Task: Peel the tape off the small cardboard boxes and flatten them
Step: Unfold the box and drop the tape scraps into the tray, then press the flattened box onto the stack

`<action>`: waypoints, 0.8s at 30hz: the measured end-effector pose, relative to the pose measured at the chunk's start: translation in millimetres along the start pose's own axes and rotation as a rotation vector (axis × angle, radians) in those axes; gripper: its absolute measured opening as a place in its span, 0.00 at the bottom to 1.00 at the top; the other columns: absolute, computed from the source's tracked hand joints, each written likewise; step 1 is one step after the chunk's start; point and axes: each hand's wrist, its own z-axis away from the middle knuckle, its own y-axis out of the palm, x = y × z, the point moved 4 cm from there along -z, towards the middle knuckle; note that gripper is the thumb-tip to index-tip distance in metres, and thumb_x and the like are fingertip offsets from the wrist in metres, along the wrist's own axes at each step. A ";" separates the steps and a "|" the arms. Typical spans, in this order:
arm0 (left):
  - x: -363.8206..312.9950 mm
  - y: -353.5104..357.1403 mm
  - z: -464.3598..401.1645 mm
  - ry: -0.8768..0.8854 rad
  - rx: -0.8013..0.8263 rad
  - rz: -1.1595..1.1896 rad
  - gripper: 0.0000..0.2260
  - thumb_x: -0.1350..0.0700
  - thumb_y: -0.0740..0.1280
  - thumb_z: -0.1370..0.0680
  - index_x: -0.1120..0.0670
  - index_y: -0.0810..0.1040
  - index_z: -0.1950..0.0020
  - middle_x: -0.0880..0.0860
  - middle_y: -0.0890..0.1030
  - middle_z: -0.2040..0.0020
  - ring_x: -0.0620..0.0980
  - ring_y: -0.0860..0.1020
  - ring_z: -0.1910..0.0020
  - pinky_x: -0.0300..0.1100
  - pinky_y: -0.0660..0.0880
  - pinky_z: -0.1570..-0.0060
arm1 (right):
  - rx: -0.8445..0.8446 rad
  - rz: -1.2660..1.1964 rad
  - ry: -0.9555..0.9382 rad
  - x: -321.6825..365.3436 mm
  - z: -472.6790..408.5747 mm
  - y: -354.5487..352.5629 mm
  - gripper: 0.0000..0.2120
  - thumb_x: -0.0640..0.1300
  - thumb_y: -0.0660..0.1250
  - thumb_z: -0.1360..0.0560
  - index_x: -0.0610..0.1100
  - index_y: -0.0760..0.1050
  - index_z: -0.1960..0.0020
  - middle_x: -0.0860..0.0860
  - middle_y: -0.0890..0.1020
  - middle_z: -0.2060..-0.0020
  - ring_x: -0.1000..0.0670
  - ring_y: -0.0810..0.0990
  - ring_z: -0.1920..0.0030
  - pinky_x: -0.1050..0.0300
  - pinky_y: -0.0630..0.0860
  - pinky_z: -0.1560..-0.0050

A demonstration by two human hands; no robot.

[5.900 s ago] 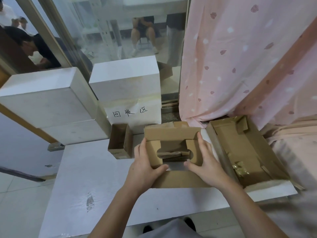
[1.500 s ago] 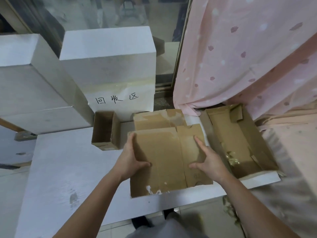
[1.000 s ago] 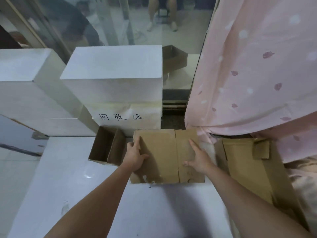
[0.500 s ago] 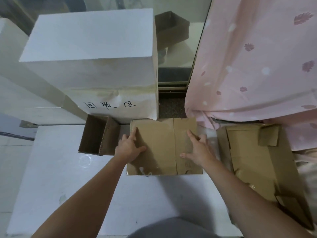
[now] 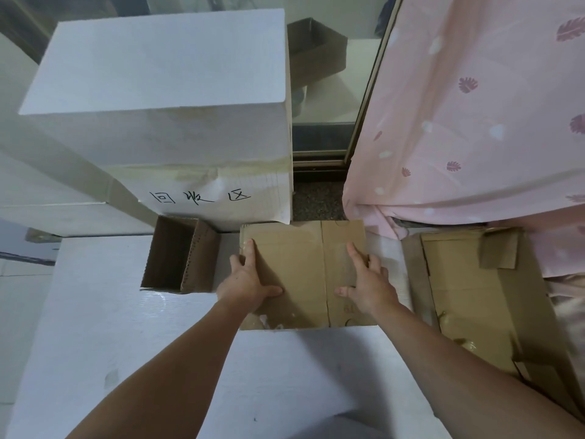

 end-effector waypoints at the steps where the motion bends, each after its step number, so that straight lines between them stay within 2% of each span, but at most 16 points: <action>1: -0.5 0.0 0.5 0.007 -0.007 0.004 0.62 0.34 0.79 0.32 0.40 0.32 0.19 0.54 0.60 0.29 0.56 0.79 0.48 0.51 0.79 0.55 | -0.022 0.051 -0.007 2.6 1.2 -1.8 0.50 0.58 0.74 0.26 0.65 0.40 0.20 0.47 0.54 0.24 0.41 0.59 0.28 0.45 0.72 0.38; 3: -2.2 -2.3 2.6 0.002 -0.020 -0.019 0.62 0.33 0.78 0.32 0.41 0.32 0.19 0.55 0.60 0.28 0.58 0.75 0.37 0.56 0.78 0.43 | -0.066 0.186 -0.014 10.0 3.6 -4.7 0.50 0.61 0.73 0.27 0.60 0.42 0.19 0.44 0.49 0.21 0.40 0.54 0.24 0.43 0.67 0.31; 5: -7.2 -7.9 9.0 -0.014 -0.058 -0.136 0.61 0.30 0.76 0.32 0.44 0.34 0.17 0.56 0.57 0.25 0.59 0.66 0.27 0.58 0.71 0.33 | -0.111 0.332 -0.025 20.0 8.0 -5.9 0.49 0.61 0.73 0.26 0.52 0.44 0.18 0.41 0.49 0.21 0.39 0.50 0.22 0.43 0.61 0.27; 7: -16.3 -16.5 16.4 0.013 -0.146 -0.281 0.59 0.27 0.73 0.32 0.51 0.41 0.16 0.56 0.55 0.23 0.59 0.62 0.26 0.55 0.67 0.30 | -0.154 0.469 -0.102 37.6 16.9 -8.2 0.44 0.56 0.72 0.24 0.46 0.50 0.19 0.41 0.47 0.20 0.37 0.46 0.20 0.41 0.56 0.24; 8: -21.1 -20.5 20.7 0.039 -0.202 -0.344 0.57 0.27 0.72 0.31 0.54 0.46 0.16 0.57 0.57 0.23 0.58 0.63 0.27 0.53 0.66 0.30 | -0.169 0.517 -0.181 48.0 21.9 -8.2 0.39 0.50 0.72 0.24 0.45 0.55 0.20 0.41 0.47 0.20 0.37 0.46 0.20 0.41 0.55 0.23; 10: -29.7 -21.5 30.0 0.132 -0.292 -0.433 0.48 0.30 0.71 0.27 0.56 0.57 0.19 0.56 0.63 0.25 0.57 0.66 0.30 0.51 0.66 0.31 | -0.126 0.564 -0.343 64.6 32.8 -1.4 0.33 0.36 0.68 0.24 0.47 0.61 0.23 0.42 0.52 0.21 0.37 0.53 0.22 0.42 0.59 0.25; 11: -33.2 -17.6 34.0 0.198 -0.306 -0.432 0.40 0.33 0.70 0.24 0.55 0.61 0.22 0.55 0.66 0.27 0.56 0.67 0.30 0.50 0.67 0.32 | -0.064 0.568 -0.379 67.5 37.5 4.7 0.33 0.33 0.64 0.24 0.48 0.61 0.22 0.42 0.54 0.21 0.38 0.55 0.22 0.43 0.61 0.26; 13: -35.6 -6.3 42.3 0.311 -0.273 -0.360 0.25 0.42 0.66 0.18 0.51 0.66 0.26 0.53 0.69 0.28 0.55 0.68 0.30 0.50 0.67 0.32 | 0.036 0.531 -0.364 66.5 43.0 15.5 0.36 0.32 0.61 0.22 0.51 0.56 0.19 0.46 0.49 0.19 0.40 0.49 0.20 0.42 0.59 0.23; 14: -34.3 -1.2 45.2 0.338 -0.243 -0.313 0.21 0.44 0.63 0.16 0.50 0.66 0.26 0.53 0.68 0.26 0.55 0.67 0.28 0.50 0.66 0.30 | 0.052 0.513 -0.344 65.1 43.2 18.5 0.38 0.32 0.60 0.22 0.52 0.52 0.18 0.48 0.46 0.18 0.41 0.45 0.19 0.42 0.56 0.21; 16: -27.0 4.9 50.0 0.349 -0.157 -0.243 0.23 0.46 0.60 0.15 0.50 0.63 0.21 0.52 0.61 0.19 0.55 0.59 0.20 0.53 0.61 0.24 | 0.087 0.516 -0.316 65.1 43.9 18.3 0.40 0.32 0.60 0.22 0.54 0.48 0.17 0.50 0.42 0.18 0.43 0.42 0.19 0.42 0.52 0.20; 18: -18.5 3.5 57.7 0.380 -0.086 -0.242 0.27 0.45 0.59 0.15 0.50 0.58 0.17 0.51 0.53 0.15 0.55 0.52 0.17 0.54 0.54 0.20 | 0.122 0.531 -0.289 68.6 48.2 11.4 0.39 0.33 0.59 0.22 0.55 0.49 0.17 0.51 0.43 0.18 0.43 0.44 0.19 0.43 0.52 0.21; 19: -14.5 -0.9 62.3 0.408 -0.088 -0.250 0.26 0.45 0.59 0.15 0.50 0.59 0.17 0.51 0.53 0.15 0.55 0.52 0.17 0.54 0.53 0.19 | 0.120 0.540 -0.282 72.2 51.9 5.7 0.37 0.35 0.59 0.21 0.55 0.51 0.17 0.50 0.45 0.18 0.42 0.46 0.19 0.43 0.53 0.22; 22: 2.6 -30.5 81.1 0.480 -0.187 -0.207 0.23 0.47 0.61 0.15 0.50 0.64 0.20 0.52 0.62 0.18 0.55 0.61 0.20 0.52 0.56 0.20 | 0.074 0.598 -0.321 93.2 63.9 -10.6 0.27 0.40 0.58 0.19 0.50 0.62 0.21 0.43 0.55 0.19 0.39 0.58 0.22 0.42 0.59 0.24; 24: 23.5 -53.4 92.2 0.499 -0.260 -0.202 0.23 0.47 0.61 0.15 0.50 0.65 0.21 0.52 0.66 0.20 0.55 0.63 0.21 0.51 0.57 0.20 | 0.033 0.613 -0.378 116.5 72.8 -16.7 0.23 0.41 0.58 0.19 0.46 0.68 0.24 0.41 0.60 0.21 0.39 0.61 0.24 0.42 0.61 0.25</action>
